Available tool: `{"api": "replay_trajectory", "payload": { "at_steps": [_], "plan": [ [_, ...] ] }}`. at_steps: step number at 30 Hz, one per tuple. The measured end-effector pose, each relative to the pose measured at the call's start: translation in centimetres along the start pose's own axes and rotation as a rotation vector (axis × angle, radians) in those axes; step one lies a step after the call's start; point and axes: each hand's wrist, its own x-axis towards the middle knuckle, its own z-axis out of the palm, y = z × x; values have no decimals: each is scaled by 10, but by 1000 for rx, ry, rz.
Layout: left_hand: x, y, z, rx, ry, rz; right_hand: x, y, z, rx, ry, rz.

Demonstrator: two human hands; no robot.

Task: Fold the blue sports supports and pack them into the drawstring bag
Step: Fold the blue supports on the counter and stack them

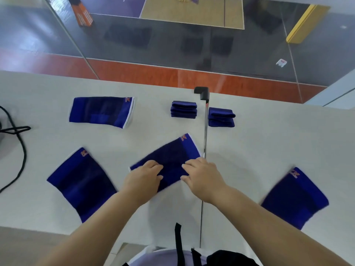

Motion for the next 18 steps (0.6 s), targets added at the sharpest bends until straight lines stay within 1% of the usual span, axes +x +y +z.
{"api": "replay_trajectory", "payload": {
  "at_steps": [2, 4, 6, 8, 10, 14, 18],
  "plan": [
    [-9, 1, 3, -87, -25, 34, 3, -7, 0, -48, -59, 96],
    [-18, 0, 5, -145, -46, 71, 7, -14, 2, -33, -39, 152],
    [-27, -5, 5, -145, -45, 102, 11, -20, 8, -7, -26, 178],
    [-35, -14, 4, -98, -25, 118, 14, -26, 15, 2, -46, 174],
    [-43, -28, 2, -85, -6, 97, 15, -31, 19, 5, -98, 159],
    [-57, -64, -4, -136, 52, 33, 15, -36, 20, 2, -166, 144],
    [-67, -99, -10, -176, 98, -14, 15, -49, 17, -9, -156, 209]
  ]
}}
